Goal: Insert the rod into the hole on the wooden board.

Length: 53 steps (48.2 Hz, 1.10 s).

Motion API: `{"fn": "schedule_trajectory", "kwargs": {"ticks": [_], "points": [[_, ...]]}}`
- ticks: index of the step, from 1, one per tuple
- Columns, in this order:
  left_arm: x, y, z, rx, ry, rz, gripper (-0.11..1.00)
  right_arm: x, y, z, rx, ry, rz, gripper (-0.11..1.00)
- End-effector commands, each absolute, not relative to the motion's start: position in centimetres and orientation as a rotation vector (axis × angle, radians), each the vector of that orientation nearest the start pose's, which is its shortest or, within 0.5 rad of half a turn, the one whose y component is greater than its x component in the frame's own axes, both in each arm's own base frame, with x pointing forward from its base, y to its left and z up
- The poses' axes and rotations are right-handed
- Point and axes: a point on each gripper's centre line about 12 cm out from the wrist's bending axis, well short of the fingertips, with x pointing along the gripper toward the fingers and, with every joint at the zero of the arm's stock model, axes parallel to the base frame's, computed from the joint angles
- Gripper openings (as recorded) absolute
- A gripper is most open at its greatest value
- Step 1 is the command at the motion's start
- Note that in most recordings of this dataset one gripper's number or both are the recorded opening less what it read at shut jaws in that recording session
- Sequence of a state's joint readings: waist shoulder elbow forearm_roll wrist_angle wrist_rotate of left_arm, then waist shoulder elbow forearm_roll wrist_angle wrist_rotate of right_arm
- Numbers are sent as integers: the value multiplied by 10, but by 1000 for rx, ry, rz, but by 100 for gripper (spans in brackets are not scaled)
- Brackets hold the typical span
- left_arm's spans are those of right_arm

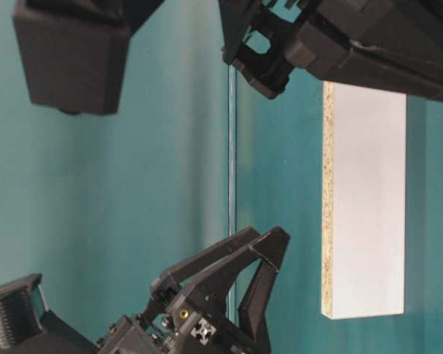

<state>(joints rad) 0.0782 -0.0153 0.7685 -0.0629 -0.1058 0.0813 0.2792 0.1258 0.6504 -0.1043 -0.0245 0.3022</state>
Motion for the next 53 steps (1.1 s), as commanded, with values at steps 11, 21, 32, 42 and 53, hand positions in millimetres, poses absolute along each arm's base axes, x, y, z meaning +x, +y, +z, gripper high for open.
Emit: {"fn": "schedule_trajectory", "kwargs": {"ticks": [11, 21, 32, 42, 53], "points": [[379, 9, 161, 27, 640, 14, 95, 389, 111, 150, 117, 894, 124, 65], [379, 1, 148, 31, 674, -6, 95, 398, 112, 165, 159, 939, 77, 69], [377, 0, 129, 35, 726, -10, 95, 414, 116, 178, 256, 960, 11, 68], [378, 0, 125, 36, 729, -10, 95, 426, 125, 180, 288, 983, -11, 68], [375, 0, 122, 35, 724, -8, 95, 442, 146, 169, 263, 1024, 2, 68]]}}
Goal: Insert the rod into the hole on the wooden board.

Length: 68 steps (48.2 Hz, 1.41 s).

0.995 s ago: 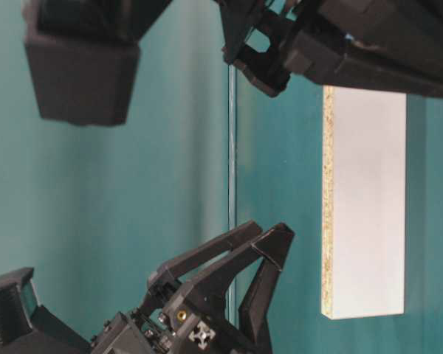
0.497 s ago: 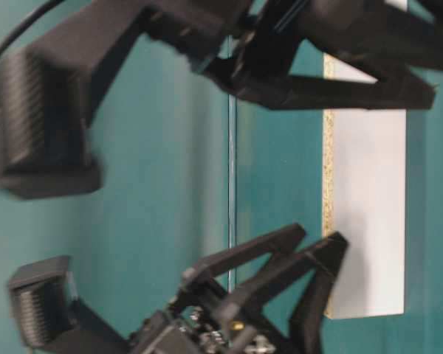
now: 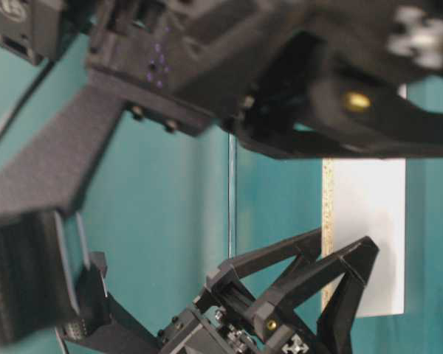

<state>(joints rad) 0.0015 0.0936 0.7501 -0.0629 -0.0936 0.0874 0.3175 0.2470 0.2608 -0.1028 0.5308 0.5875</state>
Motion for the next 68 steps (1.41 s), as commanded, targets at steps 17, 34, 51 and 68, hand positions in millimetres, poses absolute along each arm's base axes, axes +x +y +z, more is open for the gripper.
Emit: {"fn": "schedule_trajectory", "kwargs": {"ticks": [17, 34, 51, 68], "points": [[374, 0, 118, 34, 735, -8, 95, 462, 155, 161, 242, 1095, -30, 68], [376, 0, 121, 29, 727, -6, 95, 478, 167, 161, 239, 1107, -30, 68], [376, 0, 121, 25, 730, -4, 95, 480, 174, 146, 243, 1135, -37, 68], [375, 0, 121, 24, 730, -4, 95, 481, 175, 143, 251, 1129, -37, 68]]}}
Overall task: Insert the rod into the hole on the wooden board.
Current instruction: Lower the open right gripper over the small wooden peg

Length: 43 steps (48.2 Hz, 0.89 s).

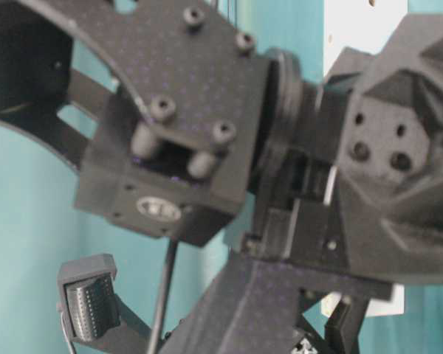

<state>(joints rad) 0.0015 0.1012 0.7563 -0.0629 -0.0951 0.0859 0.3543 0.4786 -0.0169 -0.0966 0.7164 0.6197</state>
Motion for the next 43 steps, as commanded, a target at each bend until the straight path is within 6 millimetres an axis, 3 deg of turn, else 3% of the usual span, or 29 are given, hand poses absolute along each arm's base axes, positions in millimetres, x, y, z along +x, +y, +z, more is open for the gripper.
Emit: {"fn": "schedule_trajectory", "kwargs": {"ticks": [1, 43], "points": [[375, 0, 121, 24, 730, -4, 95, 481, 175, 143, 252, 1129, -38, 68], [374, -3, 121, 26, 730, -12, 95, 483, 176, 135, 281, 1113, -42, 66]]}}
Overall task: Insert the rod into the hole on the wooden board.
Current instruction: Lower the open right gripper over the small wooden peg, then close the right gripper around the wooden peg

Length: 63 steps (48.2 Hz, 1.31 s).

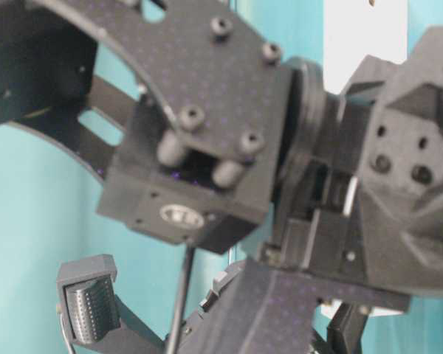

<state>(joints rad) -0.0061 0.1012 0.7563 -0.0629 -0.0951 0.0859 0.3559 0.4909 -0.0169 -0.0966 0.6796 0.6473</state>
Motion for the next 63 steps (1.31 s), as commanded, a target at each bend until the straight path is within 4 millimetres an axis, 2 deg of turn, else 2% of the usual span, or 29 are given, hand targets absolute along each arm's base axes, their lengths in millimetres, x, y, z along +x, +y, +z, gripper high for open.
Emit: {"fn": "schedule_trajectory", "kwargs": {"ticks": [1, 10, 31, 63], "points": [[374, -3, 121, 27, 730, -12, 95, 483, 176, 136, 282, 1112, -43, 65], [374, -3, 121, 27, 732, -13, 95, 483, 176, 134, 286, 1111, -43, 54], [374, -3, 121, 27, 733, -13, 95, 479, 175, 124, 291, 1137, -59, 54], [374, -6, 121, 30, 733, -20, 95, 479, 176, 124, 318, 1131, -66, 53]]}}
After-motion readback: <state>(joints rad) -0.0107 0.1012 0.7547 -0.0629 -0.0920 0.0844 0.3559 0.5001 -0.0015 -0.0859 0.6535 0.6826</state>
